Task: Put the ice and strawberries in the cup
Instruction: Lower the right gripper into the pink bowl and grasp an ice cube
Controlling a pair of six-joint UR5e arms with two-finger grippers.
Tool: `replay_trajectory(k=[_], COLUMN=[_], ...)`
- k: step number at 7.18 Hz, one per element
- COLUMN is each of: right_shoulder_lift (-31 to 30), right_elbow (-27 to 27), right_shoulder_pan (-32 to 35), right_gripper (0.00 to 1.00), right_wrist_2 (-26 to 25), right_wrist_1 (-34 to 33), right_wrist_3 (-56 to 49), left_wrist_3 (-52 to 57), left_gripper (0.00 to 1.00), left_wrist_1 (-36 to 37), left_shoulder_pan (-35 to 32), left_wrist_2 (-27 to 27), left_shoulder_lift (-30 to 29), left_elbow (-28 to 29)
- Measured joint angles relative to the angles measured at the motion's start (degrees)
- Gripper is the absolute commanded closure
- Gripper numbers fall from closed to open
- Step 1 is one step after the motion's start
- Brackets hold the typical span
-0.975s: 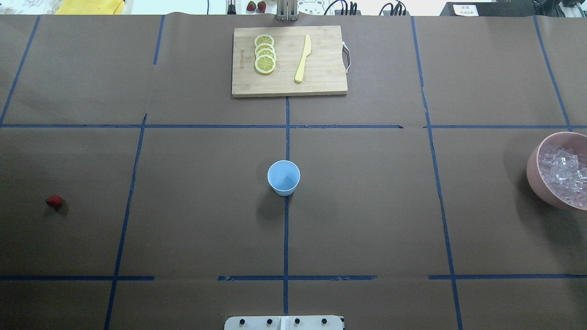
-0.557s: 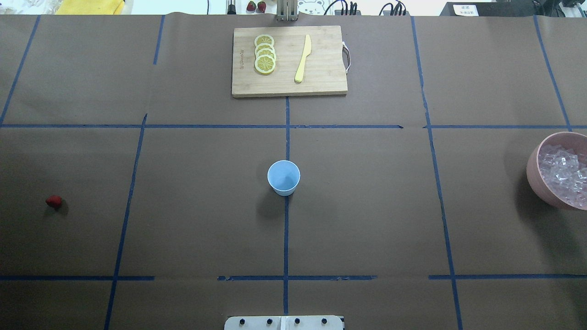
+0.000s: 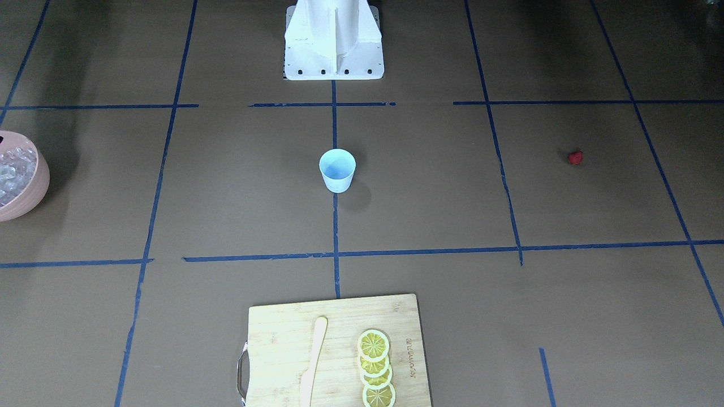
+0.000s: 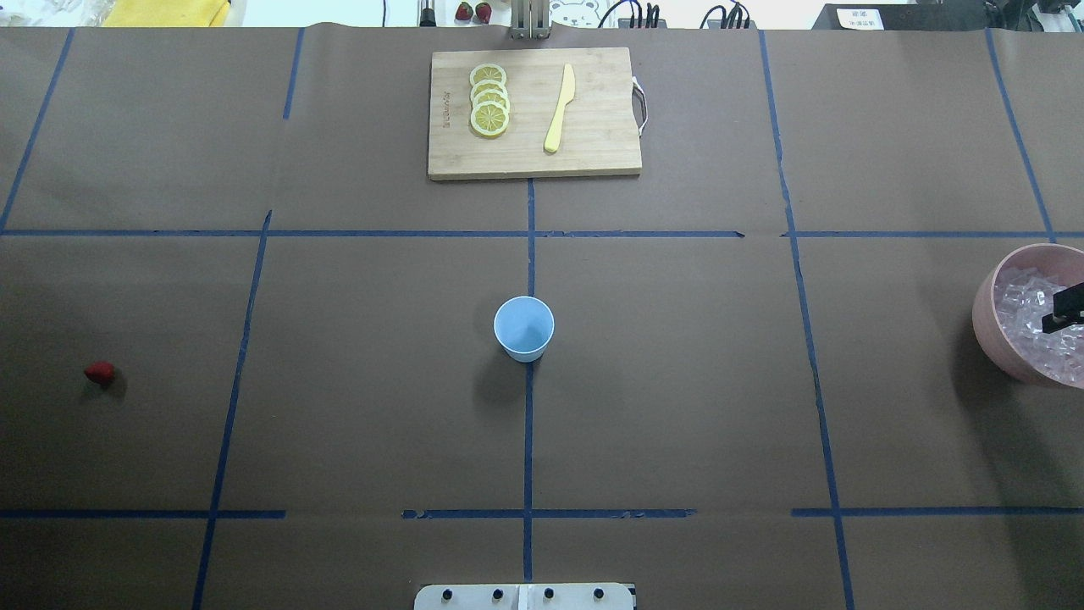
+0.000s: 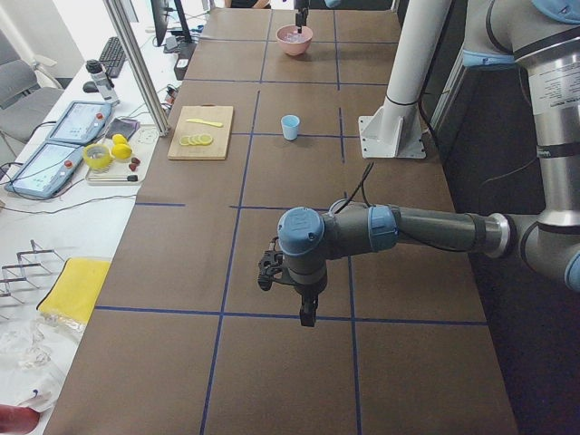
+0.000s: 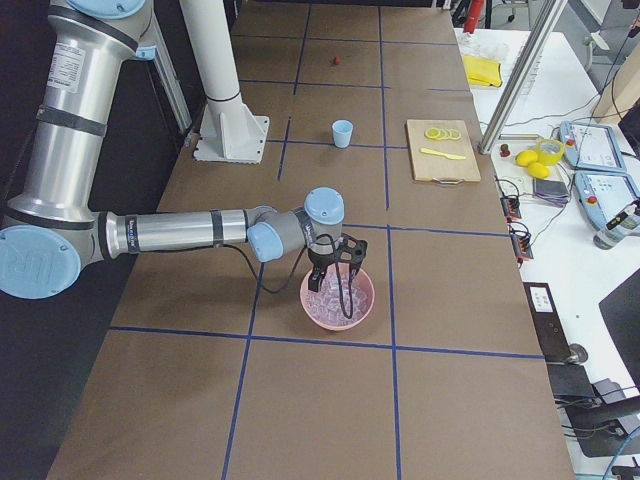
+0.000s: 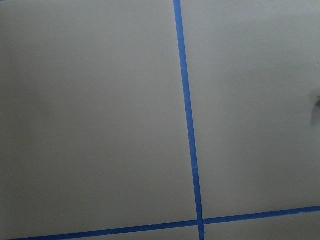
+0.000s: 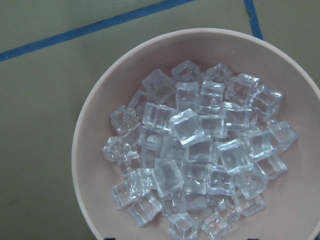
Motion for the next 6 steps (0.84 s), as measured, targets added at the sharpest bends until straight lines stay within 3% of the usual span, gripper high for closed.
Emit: replay_trajectory(k=[6], right_shoulder_lift=[1.9], right_elbow=[-3.4], right_shoulder_pan=[-2.9], right_gripper=[0.13], right_wrist_2=[-3.1], right_wrist_1=[0.3], right_wrist_3=[5.3], left_wrist_3=[0.1], left_gripper=[0.0], left_wrist_1=[0.0], left_shoulder_pan=[0.0], left_wrist_2=[0.0], left_shoulder_lift=[0.0], left_elbow=[-0.1])
